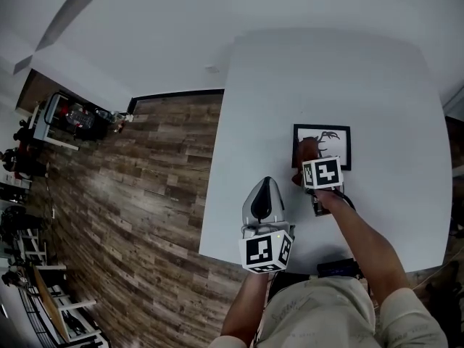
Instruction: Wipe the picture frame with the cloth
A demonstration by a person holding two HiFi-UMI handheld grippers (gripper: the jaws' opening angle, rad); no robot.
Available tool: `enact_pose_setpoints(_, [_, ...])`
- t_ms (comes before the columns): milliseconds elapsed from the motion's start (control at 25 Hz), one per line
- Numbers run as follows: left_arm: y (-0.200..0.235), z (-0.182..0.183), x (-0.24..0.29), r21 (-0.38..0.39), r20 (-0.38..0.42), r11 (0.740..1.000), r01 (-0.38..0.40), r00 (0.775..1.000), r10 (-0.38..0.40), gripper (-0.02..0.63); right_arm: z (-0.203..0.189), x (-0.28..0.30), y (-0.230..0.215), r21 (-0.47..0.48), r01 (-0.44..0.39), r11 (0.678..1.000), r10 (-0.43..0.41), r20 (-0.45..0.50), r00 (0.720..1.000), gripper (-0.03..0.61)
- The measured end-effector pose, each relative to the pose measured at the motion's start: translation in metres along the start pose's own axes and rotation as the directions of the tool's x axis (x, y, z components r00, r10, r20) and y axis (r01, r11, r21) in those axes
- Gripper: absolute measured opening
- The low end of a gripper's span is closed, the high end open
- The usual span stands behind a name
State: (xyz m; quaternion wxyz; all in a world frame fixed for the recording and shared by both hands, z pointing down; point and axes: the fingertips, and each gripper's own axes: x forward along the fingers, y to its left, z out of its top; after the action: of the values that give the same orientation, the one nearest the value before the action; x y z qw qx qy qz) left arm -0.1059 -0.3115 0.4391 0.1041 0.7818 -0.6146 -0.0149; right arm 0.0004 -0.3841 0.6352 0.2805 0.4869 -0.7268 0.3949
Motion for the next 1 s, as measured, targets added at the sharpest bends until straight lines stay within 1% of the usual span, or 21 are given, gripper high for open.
enact_pose_setpoints(200, [-0.011,-0.005,0.009,-0.013,0.0,0.999,0.033,0.999,-0.033,0.0,-0.008,-0.034,-0.062,0.032,0.091,0.995,-0.092,0.022,0.995,0.091])
enact_pose_setpoints(360, [-0.023,-0.007,0.015,-0.012,-0.001,0.998,0.06,0.998,-0.06,0.0,-0.02,-0.062,-0.108,0.019,0.17,0.985,-0.171,0.019,0.985,0.091])
enact_pose_setpoints(480, [-0.029,-0.009,0.017,-0.01,-0.009,0.998,0.065,0.998,-0.065,0.0,-0.03,-0.073,-0.133,0.036,0.206,0.978,-0.207,0.012,0.978,0.091])
enact_pose_setpoints(600, [-0.033,-0.009,0.019,-0.006,-0.013,0.998,0.064,0.998,-0.064,0.0,-0.036,-0.074,-0.143,0.023,0.226,0.974,-0.226,-0.002,0.974,0.091])
enact_pose_setpoints(760, [-0.036,-0.006,0.017,0.004,-0.008,0.998,0.061,0.998,-0.061,0.0,-0.038,-0.074,-0.142,0.032,0.216,0.976,-0.217,0.003,0.976,0.091])
enact_pose_setpoints(880, [-0.037,-0.003,0.017,0.014,-0.003,0.998,0.06,0.998,-0.06,0.0,-0.027,-0.083,-0.136,0.045,0.192,0.98,-0.194,0.048,0.98,0.091])
enact_pose_setpoints(1000, [-0.038,0.002,0.017,0.024,0.004,0.998,0.06,0.998,-0.06,0.0,-0.008,-0.098,-0.125,0.046,0.161,0.986,-0.166,0.12,0.979,0.091])
